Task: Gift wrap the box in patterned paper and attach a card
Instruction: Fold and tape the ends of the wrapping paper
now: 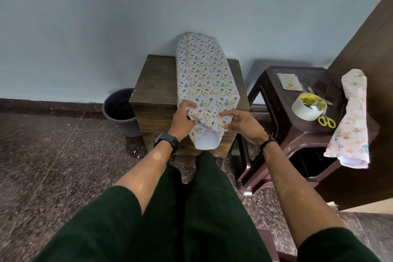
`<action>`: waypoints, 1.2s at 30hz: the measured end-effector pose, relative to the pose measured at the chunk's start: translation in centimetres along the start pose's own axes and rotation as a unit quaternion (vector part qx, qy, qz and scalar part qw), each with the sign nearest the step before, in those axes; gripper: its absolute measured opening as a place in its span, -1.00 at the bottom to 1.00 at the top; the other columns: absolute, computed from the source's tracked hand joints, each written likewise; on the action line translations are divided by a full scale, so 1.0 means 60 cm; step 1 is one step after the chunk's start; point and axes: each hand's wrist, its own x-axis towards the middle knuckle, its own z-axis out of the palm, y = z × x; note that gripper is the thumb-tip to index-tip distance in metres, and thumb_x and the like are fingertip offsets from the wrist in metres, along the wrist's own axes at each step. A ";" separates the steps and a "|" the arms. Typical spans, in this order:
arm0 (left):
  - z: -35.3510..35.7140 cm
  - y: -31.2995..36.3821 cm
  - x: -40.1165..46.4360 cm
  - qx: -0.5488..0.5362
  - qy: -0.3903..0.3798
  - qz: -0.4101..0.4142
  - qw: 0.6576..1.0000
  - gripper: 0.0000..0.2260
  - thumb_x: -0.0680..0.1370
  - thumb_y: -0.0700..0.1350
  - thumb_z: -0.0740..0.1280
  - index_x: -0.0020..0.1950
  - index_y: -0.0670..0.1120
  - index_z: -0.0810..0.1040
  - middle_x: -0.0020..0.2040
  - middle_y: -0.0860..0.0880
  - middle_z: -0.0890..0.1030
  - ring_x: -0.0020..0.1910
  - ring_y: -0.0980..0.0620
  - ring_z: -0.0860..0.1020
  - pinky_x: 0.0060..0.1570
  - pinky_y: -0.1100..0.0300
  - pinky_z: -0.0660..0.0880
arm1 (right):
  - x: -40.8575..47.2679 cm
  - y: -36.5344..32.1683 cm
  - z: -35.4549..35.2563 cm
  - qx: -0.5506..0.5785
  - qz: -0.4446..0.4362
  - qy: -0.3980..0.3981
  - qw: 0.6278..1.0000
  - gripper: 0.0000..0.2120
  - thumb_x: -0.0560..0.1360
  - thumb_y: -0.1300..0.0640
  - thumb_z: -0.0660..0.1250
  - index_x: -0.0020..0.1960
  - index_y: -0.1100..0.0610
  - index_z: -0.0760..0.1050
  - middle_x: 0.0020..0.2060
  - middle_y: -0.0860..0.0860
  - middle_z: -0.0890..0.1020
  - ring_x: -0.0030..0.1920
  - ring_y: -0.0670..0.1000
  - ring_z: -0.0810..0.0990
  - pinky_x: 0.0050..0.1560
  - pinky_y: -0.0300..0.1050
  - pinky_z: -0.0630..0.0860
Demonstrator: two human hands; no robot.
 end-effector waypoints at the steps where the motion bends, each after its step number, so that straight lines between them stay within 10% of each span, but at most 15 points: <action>1: 0.002 -0.001 -0.001 0.007 0.006 0.010 1.000 -0.59 0.41 -0.50 0.29 0.08 -0.06 0.41 0.18 0.07 0.43 0.20 -0.23 0.44 0.14 0.01 0.44 | -0.001 0.000 0.001 -0.017 -0.008 0.012 1.000 -0.67 0.43 0.44 0.36 0.08 0.11 0.57 0.25 0.06 0.54 0.25 0.02 0.52 0.25 -0.03 0.49; 7: 0.004 -0.002 -0.002 0.010 0.018 0.015 1.000 -0.62 0.44 -0.51 0.25 0.05 -0.07 0.42 0.19 0.08 0.42 0.30 -0.02 0.40 0.31 0.05 0.36 | -0.008 -0.008 0.003 -0.076 -0.025 0.038 0.996 -0.72 0.47 0.38 0.35 0.10 0.09 0.58 0.15 0.02 0.60 0.00 -0.17 0.60 0.14 -0.28 0.51; 12: 0.006 0.003 -0.004 -0.016 0.031 -0.008 0.999 -0.67 0.48 -0.44 0.28 0.12 -0.08 0.39 0.35 -0.04 0.41 0.17 -0.01 0.46 0.03 0.24 0.47 | -0.015 -0.015 0.012 -0.016 0.002 0.039 0.999 -0.84 0.52 0.37 0.28 0.01 0.18 0.53 -0.11 -0.03 0.62 -0.43 -0.09 0.59 -0.49 -0.25 0.53; 19: 0.029 0.004 -0.021 -0.174 0.118 -0.145 0.967 -0.61 0.49 -0.32 0.39 0.07 -0.11 0.18 0.06 -0.15 0.52 -0.04 0.00 0.55 -0.38 0.30 0.53 | -0.015 -0.018 0.015 0.080 0.037 0.048 0.995 -0.82 0.56 0.43 0.17 -0.03 0.22 0.47 -0.10 0.12 0.59 -0.27 0.06 0.69 -0.20 -0.13 0.65; 28: 0.017 0.038 -0.025 -0.243 -0.002 -0.292 0.925 -0.89 0.60 -0.26 0.20 -0.09 -0.10 0.46 -0.24 -0.07 0.46 -0.33 0.04 0.41 -0.40 0.22 0.39 | -0.007 -0.025 0.019 0.024 0.035 0.074 0.996 -0.79 0.53 0.48 0.16 -0.07 0.23 0.47 -0.27 0.19 0.60 -0.37 -0.03 0.65 -0.22 -0.21 0.63; 36: -0.001 0.052 -0.018 -0.353 -0.079 -0.308 0.880 -0.82 0.54 -0.08 0.36 0.09 -0.08 0.45 -0.06 -0.28 0.57 -0.07 -0.18 0.59 0.08 0.04 0.55 | -0.005 -0.031 0.020 0.003 0.045 0.084 0.995 -0.81 0.53 0.45 0.17 -0.07 0.21 0.46 -0.30 0.18 0.61 -0.37 -0.03 0.65 -0.19 -0.15 0.63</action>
